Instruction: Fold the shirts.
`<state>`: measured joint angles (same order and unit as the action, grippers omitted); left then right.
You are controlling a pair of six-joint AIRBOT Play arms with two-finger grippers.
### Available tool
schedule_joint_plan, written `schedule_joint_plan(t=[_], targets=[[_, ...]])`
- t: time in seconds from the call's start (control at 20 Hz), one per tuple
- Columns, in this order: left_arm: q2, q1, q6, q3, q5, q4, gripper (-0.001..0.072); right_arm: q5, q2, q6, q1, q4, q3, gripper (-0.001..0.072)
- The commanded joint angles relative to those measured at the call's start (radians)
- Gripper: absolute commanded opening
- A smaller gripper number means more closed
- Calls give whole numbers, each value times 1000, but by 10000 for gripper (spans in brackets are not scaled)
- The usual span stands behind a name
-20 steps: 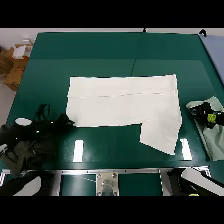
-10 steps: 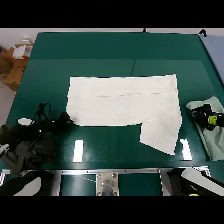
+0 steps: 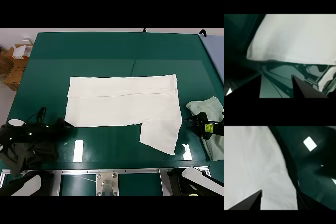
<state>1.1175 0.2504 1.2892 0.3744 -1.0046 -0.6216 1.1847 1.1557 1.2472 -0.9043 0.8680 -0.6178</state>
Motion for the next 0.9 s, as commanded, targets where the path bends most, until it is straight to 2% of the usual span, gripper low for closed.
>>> schedule_joint_plan(t=[0.0, 0.25, 0.4, 0.5, 0.6, 0.65, 0.7, 0.75, 0.85], targets=[[-1, 36, -6, -6, -6, -43, 470, -48, 0, 1, -2, 3, 17, 496], [0, 11, 93, -7, 258, -4, 470, -68, 0, -2, -1, -24, 17, 497], [2, -128, 100, -7, 404, 100, 470, -71, 0, -3, -1, -31, 17, 496], [2, -198, 150, -7, 447, 99, 469, -71, 0, -2, -1, -31, 17, 496], [2, -204, 155, -6, 439, 92, 466, -71, 0, -2, -1, -31, 17, 496], [2, -204, 163, -7, 426, 82, 310, -71, 0, -2, -1, -31, 17, 496], [1, -204, 159, -7, 399, 70, 88, -70, 0, -2, -1, -30, 17, 496], [0, -204, 158, -7, 368, 55, 50, -70, 0, -2, -1, -30, 17, 496], [-1, -204, 162, -6, 333, 20, 30, -69, 0, -1, -1, -31, 18, 496]])
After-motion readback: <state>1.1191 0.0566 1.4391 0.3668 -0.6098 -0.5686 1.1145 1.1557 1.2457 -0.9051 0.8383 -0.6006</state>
